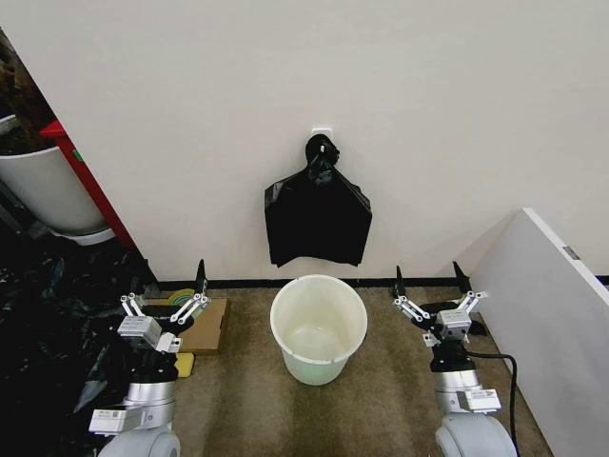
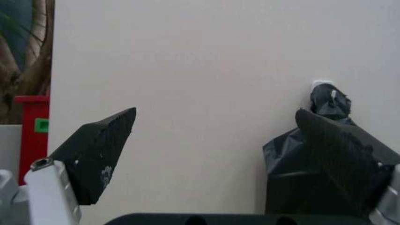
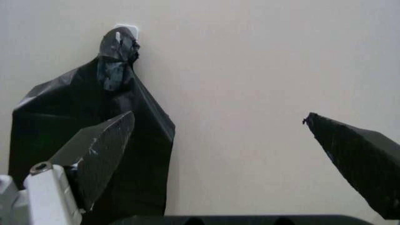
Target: Place the garbage bag over the trash bin.
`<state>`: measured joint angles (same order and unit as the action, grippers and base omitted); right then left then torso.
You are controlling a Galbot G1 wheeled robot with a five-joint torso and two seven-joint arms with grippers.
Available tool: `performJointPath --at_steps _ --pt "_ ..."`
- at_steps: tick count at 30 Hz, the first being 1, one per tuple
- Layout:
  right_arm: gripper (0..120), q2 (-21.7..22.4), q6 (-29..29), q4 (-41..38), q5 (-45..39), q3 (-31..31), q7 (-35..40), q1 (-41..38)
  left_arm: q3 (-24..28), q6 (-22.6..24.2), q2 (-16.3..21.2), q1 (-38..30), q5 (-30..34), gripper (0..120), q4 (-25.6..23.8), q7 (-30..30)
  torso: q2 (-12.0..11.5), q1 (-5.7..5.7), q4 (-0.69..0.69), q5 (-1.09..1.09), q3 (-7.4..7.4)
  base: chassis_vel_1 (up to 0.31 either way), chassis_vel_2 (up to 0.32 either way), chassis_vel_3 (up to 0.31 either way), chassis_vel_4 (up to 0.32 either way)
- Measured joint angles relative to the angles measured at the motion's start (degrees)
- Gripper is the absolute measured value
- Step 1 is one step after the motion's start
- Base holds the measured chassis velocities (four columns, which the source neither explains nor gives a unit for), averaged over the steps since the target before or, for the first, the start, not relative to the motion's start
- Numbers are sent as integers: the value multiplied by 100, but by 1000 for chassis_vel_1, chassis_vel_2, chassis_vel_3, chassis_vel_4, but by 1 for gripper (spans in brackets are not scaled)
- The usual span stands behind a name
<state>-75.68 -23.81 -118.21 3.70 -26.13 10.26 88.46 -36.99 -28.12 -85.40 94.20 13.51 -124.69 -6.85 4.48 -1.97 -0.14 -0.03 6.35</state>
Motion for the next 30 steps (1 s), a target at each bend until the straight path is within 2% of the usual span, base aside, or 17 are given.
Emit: performJointPath --at_steps 2,5,10,11,12,13,14,16,17,18,22,23,24,27,30 --pt "100 5 -46 90 247 -45 64 -85 -2 0 -20 19 49 100 12 25 0 0 0 0 0 0 0 0 0" --pt "100 -14 -412 337 658 -158 -46 -234 55 41 -140 64 397 100 51 134 0 0 0 1 0 0 0 0 0" --pt "100 0 -398 484 618 -58 -70 -395 63 40 -205 35 396 100 182 78 0 0 0 -1 0 0 0 0 0" --pt "100 2 -362 544 535 -19 -108 -502 62 -42 -196 -5 467 100 221 -137 0 0 0 -1 0 0 0 0 0" --pt "100 56 -266 571 98 97 -263 -630 60 -157 -114 -47 683 100 247 -608 0 0 -2 -1 0 0 0 0 0" --pt "100 56 -266 571 98 97 -263 -630 60 -157 -114 -47 683 100 247 -608 0 0 -2 -1 0 0 0 0 0" --pt "100 164 -101 564 -615 301 -414 -756 38 -211 -53 -44 804 100 246 -855 0 0 -3 -1 0 0 0 0 0" --pt "100 382 322 492 -2083 758 -591 -1065 -21 -263 7 -27 912 100 222 -985 0 0 0 0 0 0 0 0 0" --pt "100 464 462 484 -2665 913 -672 -1238 -41 -269 22 -22 927 100 211 -978 0 0 1 0 0 0 0 0 0" --pt "100 464 462 484 -2665 913 -672 -1238 -41 -269 22 -22 927 100 211 -978 0 0 1 0 0 0 0 0 0" --pt "100 670 1051 594 -5465 1566 -1167 -2285 -87 -273 23 16 923 100 198 -766 0 0 1 -2 1 0 0 0 0" --pt "100 663 1144 632 -5938 1672 -1257 -2496 -93 -273 19 22 904 100 212 -726 0 0 1 -1 1 0 0 0 0" --pt "100 663 1144 632 -5938 1672 -1257 -2496 -93 -273 19 22 904 100 212 -726 0 0 1 -1 1 0 0 0 0" --pt "100 498 1318 868 -7003 1991 -1542 -3099 -130 -273 5 25 838 100 278 -628 0 0 -1 -2 1 0 0 0 0" --pt "100 342 1361 1167 -7280 2132 -1694 -3440 -152 -271 5 16 818 100 310 -573 0 0 0 -1 1 0 0 0 0"
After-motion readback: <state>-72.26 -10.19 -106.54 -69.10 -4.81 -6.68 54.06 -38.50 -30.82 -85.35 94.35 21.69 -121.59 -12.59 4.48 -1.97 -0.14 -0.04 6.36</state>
